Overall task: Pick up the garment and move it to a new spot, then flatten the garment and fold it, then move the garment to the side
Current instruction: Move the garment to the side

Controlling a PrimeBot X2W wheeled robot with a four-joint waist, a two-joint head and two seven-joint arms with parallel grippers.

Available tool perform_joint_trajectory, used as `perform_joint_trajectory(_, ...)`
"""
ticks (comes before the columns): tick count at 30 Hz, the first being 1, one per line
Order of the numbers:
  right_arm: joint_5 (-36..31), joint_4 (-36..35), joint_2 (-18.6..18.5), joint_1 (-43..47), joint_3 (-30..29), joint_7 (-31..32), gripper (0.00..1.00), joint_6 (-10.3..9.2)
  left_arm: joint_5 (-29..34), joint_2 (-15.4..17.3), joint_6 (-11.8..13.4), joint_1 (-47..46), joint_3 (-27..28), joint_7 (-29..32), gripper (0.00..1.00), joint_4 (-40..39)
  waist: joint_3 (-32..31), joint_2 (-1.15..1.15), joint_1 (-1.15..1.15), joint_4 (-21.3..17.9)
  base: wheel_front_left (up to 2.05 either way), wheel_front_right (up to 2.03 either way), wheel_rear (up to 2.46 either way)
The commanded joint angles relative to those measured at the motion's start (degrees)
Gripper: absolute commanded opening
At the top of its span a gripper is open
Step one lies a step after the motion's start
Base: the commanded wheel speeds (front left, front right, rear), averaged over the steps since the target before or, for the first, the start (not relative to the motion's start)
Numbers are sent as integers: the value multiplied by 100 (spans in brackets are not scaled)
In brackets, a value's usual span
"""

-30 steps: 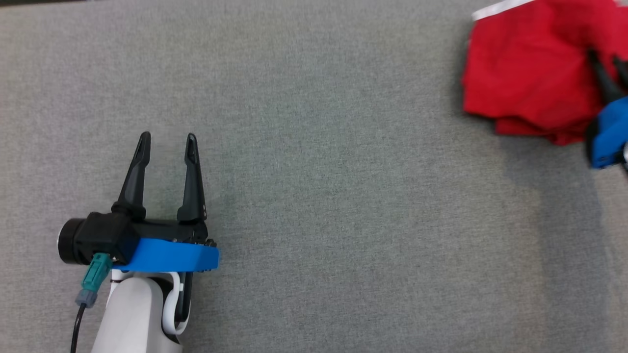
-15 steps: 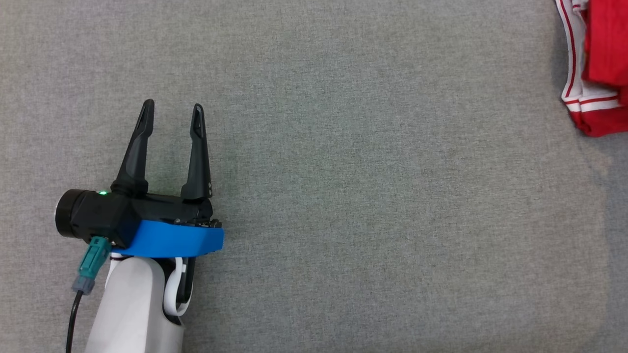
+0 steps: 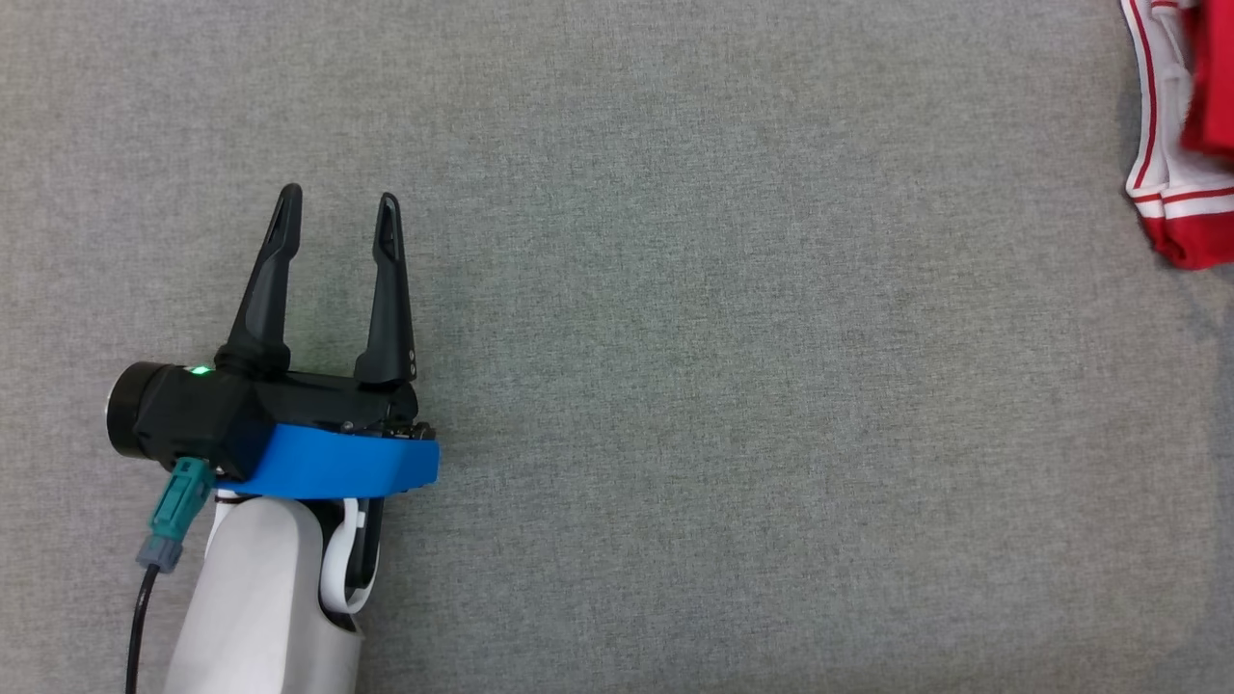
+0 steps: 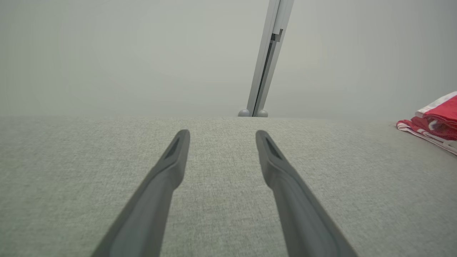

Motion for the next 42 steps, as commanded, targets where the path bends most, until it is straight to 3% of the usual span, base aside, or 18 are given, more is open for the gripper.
perform_joint_trajectory(1, -54, 19, 50, -119, -45, -26, 100, -1, -20, 14, -11, -80, 25, -13, 100, 13, -17, 0, 0, 1, 0, 0, 0)
perform_joint_trajectory(12, -460, 114, 751, -126, -359, -1014, 100, -1, -60, -7, 50, 270, 251, -13, 100, 127, -587, 0, 0, 78, 0, 0, 0)
perform_joint_trajectory(20, -619, 163, 1900, 169, -419, -2117, 100, -1, -80, -21, 135, 767, 492, -13, 100, 204, -1314, 0, 0, 208, 0, 0, 0)
perform_joint_trajectory(30, -498, 487, 3351, 896, -101, -3052, 100, -1, -83, -29, 206, 1457, 653, -13, 100, 406, -2254, 0, 0, 297, 0, 0, 0)
perform_joint_trajectory(36, -298, 389, 3849, 1687, -44, -3265, 100, -1, -92, -41, 257, 1781, 621, -13, 100, 514, -2698, 0, 0, 308, 0, 0, 0)
perform_joint_trajectory(42, -210, 19, 4086, 2474, -238, -3318, 100, -1, -108, -46, 285, 1974, 583, -13, 100, 583, -2955, 0, 0, 282, 0, 0, 0)
